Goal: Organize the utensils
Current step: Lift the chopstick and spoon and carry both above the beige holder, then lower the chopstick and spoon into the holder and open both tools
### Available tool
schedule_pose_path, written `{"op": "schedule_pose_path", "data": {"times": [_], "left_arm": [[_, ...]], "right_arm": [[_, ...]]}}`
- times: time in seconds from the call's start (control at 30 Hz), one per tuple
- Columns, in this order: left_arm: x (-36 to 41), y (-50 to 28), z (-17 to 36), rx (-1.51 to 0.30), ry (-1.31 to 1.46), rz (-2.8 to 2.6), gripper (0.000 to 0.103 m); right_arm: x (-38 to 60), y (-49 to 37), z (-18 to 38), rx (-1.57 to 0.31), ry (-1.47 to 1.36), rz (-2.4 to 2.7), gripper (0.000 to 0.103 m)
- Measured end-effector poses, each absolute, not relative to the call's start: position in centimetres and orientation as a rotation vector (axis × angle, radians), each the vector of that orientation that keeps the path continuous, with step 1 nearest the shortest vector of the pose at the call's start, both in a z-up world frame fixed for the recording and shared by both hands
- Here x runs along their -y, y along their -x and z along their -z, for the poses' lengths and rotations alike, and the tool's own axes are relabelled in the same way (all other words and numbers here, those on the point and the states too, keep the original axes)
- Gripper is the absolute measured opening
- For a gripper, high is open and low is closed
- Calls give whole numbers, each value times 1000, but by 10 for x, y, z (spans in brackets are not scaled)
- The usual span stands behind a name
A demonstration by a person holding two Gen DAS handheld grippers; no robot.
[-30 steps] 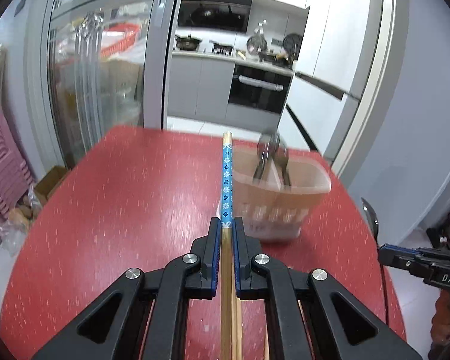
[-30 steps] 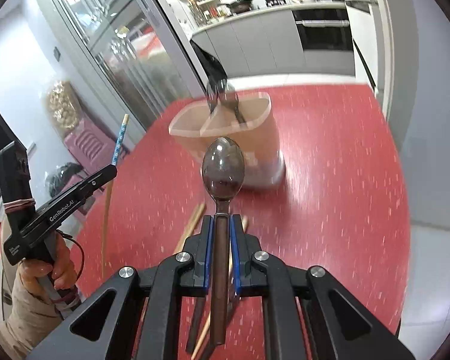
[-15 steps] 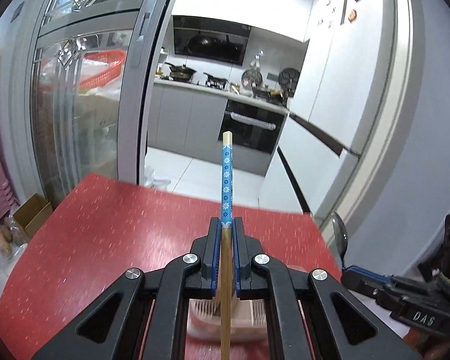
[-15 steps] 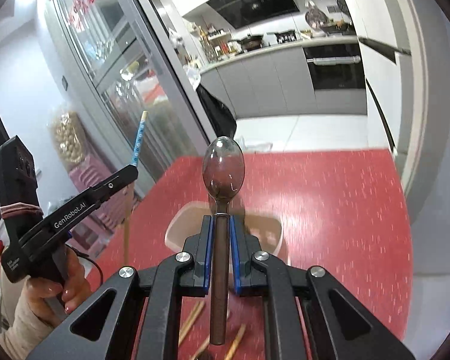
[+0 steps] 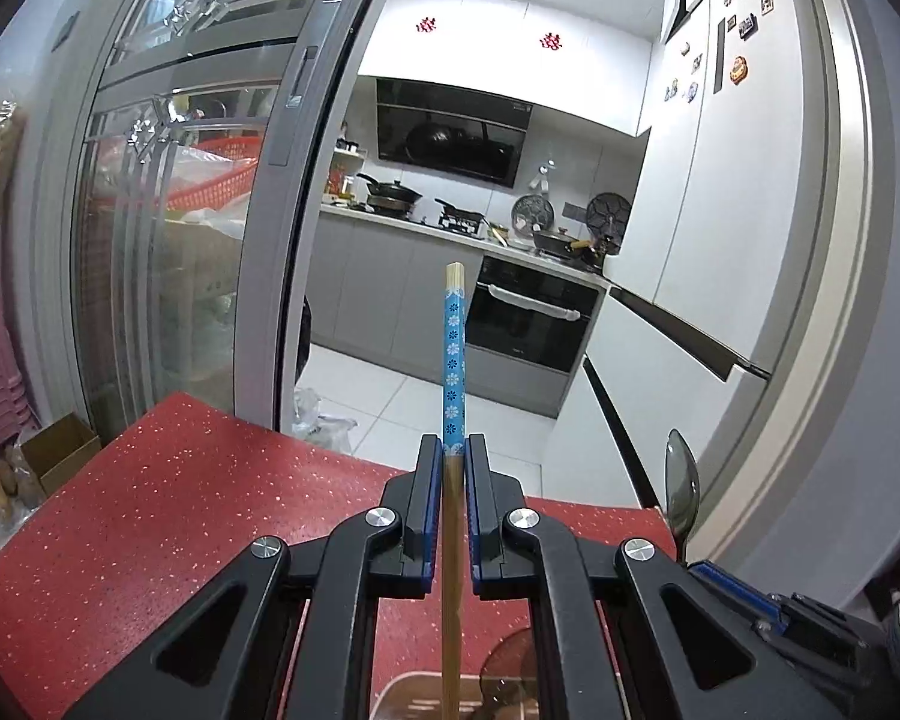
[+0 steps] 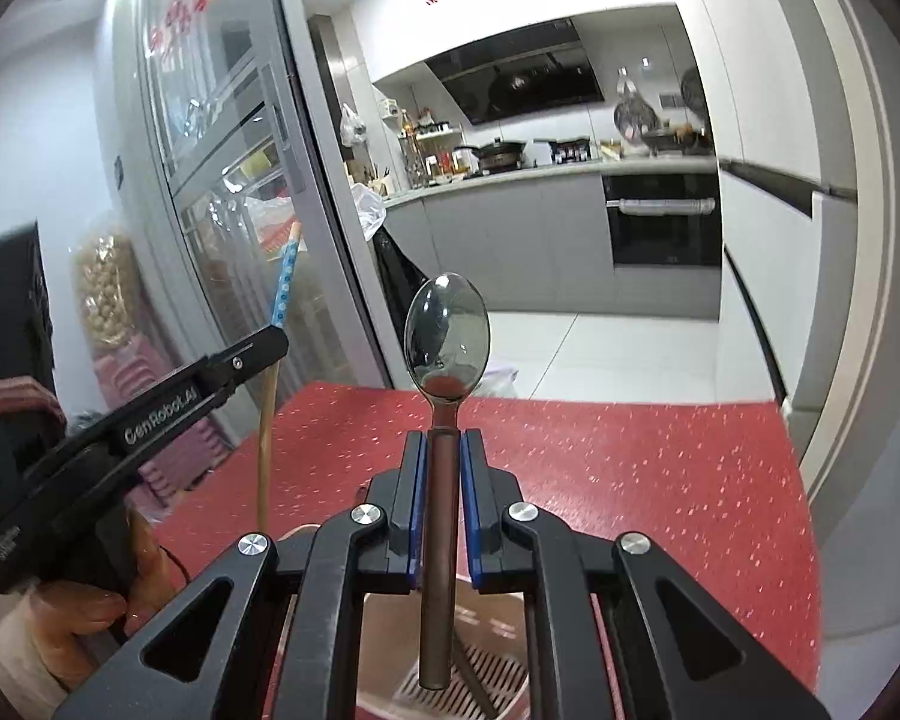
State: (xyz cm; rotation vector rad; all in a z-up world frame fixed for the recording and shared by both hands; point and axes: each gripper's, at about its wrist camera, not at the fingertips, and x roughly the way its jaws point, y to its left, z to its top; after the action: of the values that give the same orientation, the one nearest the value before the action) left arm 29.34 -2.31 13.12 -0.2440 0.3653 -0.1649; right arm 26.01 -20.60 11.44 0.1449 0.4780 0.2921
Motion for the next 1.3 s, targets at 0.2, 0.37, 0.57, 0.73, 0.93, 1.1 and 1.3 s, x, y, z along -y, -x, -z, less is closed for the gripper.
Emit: {"op": "schedule_pose_path", "data": {"times": [0.2,0.37,0.57,0.73,0.93,1.1,1.3], "left_arm": [[29,-288,-122,-307,205,147,33],[39,-276,-108,-316,150,150,33],[44,-260,-95,-352,83,139,33],[44,-255,-87,-412,49,128,33],[37,-249,-83,-461,55,110,33],[31,-236,-88,-470,53,107,33],[24,-218,-90,-500,51,102,33]], "right_arm": [[195,-260,-97,-450,-88,-277,12],[191,-252,-84,-457,-43,-270,12],[193,-239,-73,-480,-23,-262,12],[194,-234,-68,-506,-19,-264,12],[194,-236,-68,-557,-43,-279,12],[196,-241,-70,-587,-57,-278,14],[199,-238,-76,-605,-97,-282,34]]}}
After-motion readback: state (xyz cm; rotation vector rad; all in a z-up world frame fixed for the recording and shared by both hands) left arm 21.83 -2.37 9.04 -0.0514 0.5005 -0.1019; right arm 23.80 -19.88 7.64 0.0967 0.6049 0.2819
